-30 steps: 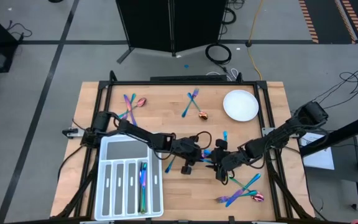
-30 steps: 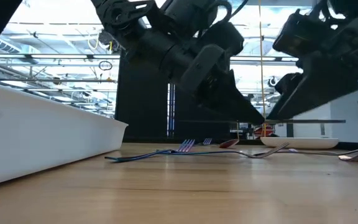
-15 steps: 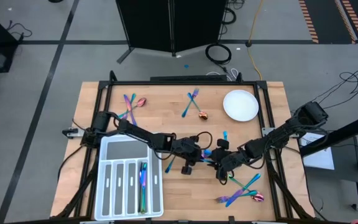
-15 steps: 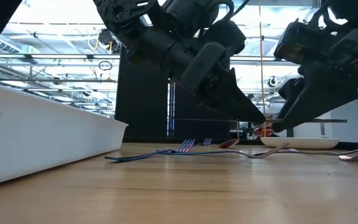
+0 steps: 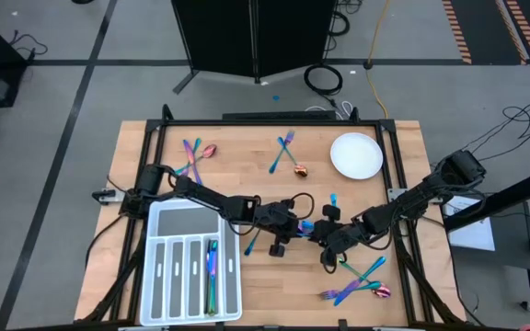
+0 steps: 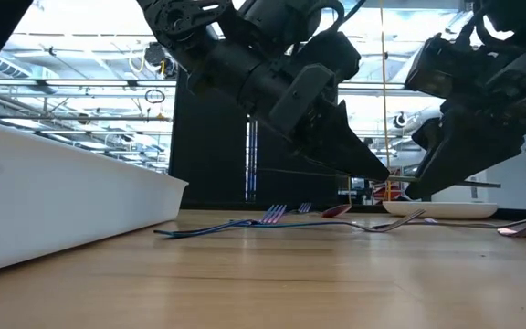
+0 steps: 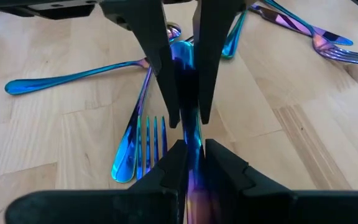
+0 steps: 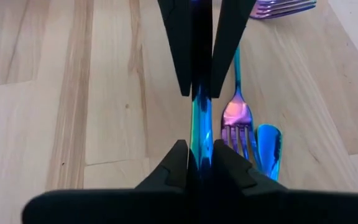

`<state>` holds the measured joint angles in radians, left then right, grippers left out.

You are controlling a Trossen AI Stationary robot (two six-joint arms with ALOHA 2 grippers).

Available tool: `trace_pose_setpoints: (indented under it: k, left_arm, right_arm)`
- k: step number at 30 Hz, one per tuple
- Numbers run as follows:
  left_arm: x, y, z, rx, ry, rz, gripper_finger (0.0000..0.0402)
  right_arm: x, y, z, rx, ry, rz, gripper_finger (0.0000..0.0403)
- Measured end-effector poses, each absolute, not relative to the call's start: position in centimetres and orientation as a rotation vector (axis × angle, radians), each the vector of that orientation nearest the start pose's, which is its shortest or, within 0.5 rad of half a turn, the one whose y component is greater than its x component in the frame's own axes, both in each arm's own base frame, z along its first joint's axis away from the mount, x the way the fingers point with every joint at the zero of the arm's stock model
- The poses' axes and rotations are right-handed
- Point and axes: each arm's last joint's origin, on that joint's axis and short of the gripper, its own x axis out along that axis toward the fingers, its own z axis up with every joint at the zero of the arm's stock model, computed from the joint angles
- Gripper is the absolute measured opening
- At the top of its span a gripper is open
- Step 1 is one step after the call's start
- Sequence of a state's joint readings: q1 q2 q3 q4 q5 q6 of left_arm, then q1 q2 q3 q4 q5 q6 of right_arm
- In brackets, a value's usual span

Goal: Sort silverware
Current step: Put the bottom left iridescent knife into the cutlery tray

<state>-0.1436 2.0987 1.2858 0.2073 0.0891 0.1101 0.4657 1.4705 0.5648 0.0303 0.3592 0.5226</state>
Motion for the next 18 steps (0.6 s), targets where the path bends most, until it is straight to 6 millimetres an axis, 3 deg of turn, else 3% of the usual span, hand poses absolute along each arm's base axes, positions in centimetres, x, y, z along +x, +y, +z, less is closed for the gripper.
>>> trace_pose_setpoints:
  k: [5,10,14,18]
  left_arm:
    - [43.9,-6.6,14.0,0.128,0.594,-0.246,0.0057]
    - [43.9,-6.3,14.7,0.084,0.583,-0.207,0.0098]
    - [43.2,-5.3,17.5,0.086,0.58,-0.186,0.0129]
    - [41.3,-4.0,21.5,0.122,0.598,-0.173,0.0138]
  right_arm:
    - [23.0,10.4,13.8,0.155,0.796,-0.117,0.002]
    - [23.1,10.4,13.8,0.162,0.791,-0.124,0.002]
    - [23.1,10.4,13.8,0.159,0.789,-0.124,0.002]
    - [22.9,10.3,14.4,0.158,0.77,-0.122,0.002]
